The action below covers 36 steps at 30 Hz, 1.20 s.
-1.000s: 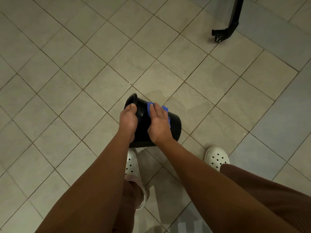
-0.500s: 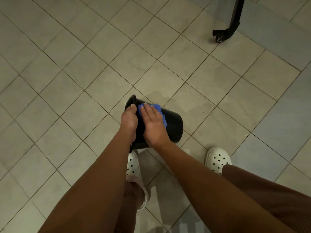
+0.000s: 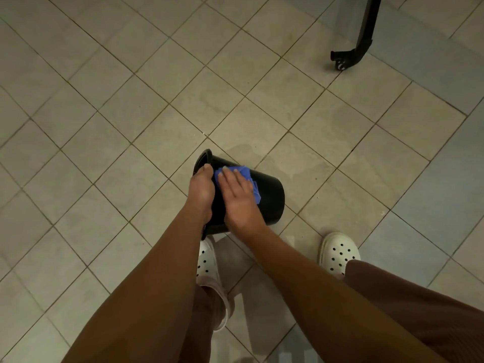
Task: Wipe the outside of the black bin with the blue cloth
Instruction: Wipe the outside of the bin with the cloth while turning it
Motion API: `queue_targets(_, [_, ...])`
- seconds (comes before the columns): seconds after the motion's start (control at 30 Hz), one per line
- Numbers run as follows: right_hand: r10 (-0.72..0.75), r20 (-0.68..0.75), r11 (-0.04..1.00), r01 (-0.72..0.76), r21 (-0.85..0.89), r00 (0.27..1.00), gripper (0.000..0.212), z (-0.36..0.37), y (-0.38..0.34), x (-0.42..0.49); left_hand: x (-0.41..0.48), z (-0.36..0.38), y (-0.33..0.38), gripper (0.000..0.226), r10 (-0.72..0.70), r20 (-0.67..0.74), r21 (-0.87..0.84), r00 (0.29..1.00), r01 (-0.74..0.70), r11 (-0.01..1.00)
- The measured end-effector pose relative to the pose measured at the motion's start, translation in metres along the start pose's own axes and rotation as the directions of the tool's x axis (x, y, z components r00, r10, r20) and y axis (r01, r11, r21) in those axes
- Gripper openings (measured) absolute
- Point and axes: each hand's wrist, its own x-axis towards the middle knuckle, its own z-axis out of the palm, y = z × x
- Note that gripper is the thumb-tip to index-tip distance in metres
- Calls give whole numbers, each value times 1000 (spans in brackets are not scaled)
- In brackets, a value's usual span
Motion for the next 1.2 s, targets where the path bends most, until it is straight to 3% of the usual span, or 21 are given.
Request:
queue_targets(0.1, [56,12,998,-56,39,998,71,-14,14,15,-3,3,-4,39,66,41,-43,997,-64,997])
queue_targets(0.3, [371,-43,929,-370,25,928,74,-7,-4,-4,-4,8,-5,36,180,29,72,983,-181,981])
queue_targets(0.5, [164,-19,986,-164,7,986,70,-3,-16,14,-3,2,-7,32,211,83,78,974,-217,973])
queue_targets(0.63, [257,-21,966,-256,43,966,69,-22,15,30,-5,5,-12,33,235,94,59,968,-241,969])
queue_targets(0.77, [451,-21,892,-451,20,892,74,-16,11,13,-5,4,-11,36,196,90,73,976,-203,976])
queue_targets(0.93, [310,3,950,-310,47,951,75,-10,-14,10,-5,2,-9,33,209,98,57,973,-215,975])
queue_targets(1.07, [179,13,980,-180,82,984,73,-22,6,28,-5,2,-7,32,246,132,70,960,-257,964])
queue_targets(1.2, [275,16,958,-276,72,961,75,-23,27,27,-11,0,-6,30,237,128,84,963,-249,965])
